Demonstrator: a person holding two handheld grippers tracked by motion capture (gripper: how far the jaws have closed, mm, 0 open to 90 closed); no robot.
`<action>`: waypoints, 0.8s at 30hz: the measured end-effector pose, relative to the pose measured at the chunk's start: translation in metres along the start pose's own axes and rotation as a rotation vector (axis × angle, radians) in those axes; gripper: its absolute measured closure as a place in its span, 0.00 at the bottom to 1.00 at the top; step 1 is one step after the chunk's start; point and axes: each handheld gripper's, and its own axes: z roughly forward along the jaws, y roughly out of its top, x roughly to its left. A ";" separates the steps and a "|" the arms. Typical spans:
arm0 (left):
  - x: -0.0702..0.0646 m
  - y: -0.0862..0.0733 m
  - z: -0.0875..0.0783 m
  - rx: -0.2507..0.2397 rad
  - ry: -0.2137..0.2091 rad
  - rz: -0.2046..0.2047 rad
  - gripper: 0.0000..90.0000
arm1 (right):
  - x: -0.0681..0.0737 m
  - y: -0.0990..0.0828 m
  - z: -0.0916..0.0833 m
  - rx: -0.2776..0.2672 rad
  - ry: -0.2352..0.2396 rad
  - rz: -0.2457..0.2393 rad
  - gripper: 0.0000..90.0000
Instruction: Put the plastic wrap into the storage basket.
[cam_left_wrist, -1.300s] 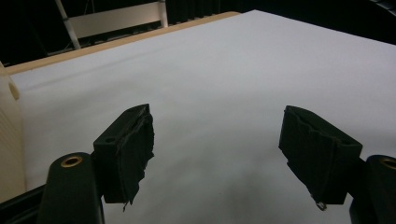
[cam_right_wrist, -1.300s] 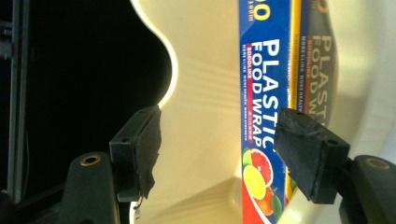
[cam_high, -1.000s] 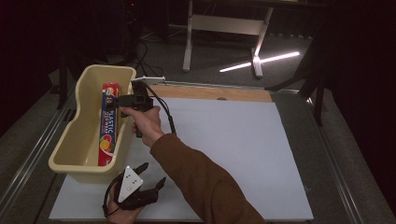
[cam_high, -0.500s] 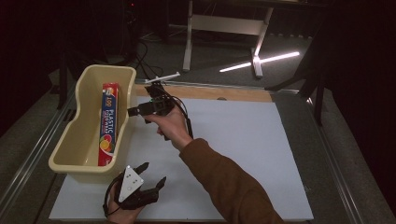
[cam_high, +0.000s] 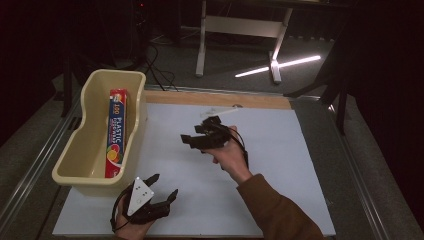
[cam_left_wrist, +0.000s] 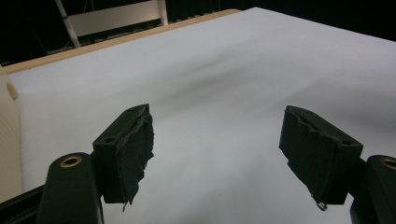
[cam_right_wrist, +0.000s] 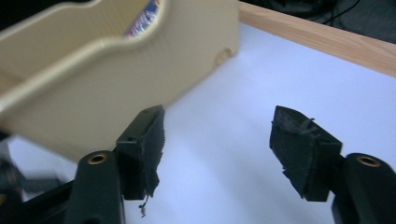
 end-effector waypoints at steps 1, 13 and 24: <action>0.000 0.000 0.000 0.003 0.001 0.001 0.29 | -0.003 -0.009 -0.005 -0.001 -0.011 -0.021 0.35; 0.001 -0.001 0.003 0.020 0.007 -0.005 0.28 | -0.045 -0.114 -0.068 0.031 -0.164 -0.099 0.16; 0.006 -0.003 0.007 0.042 0.030 -0.024 0.28 | -0.054 -0.181 -0.117 0.037 -0.224 -0.150 0.16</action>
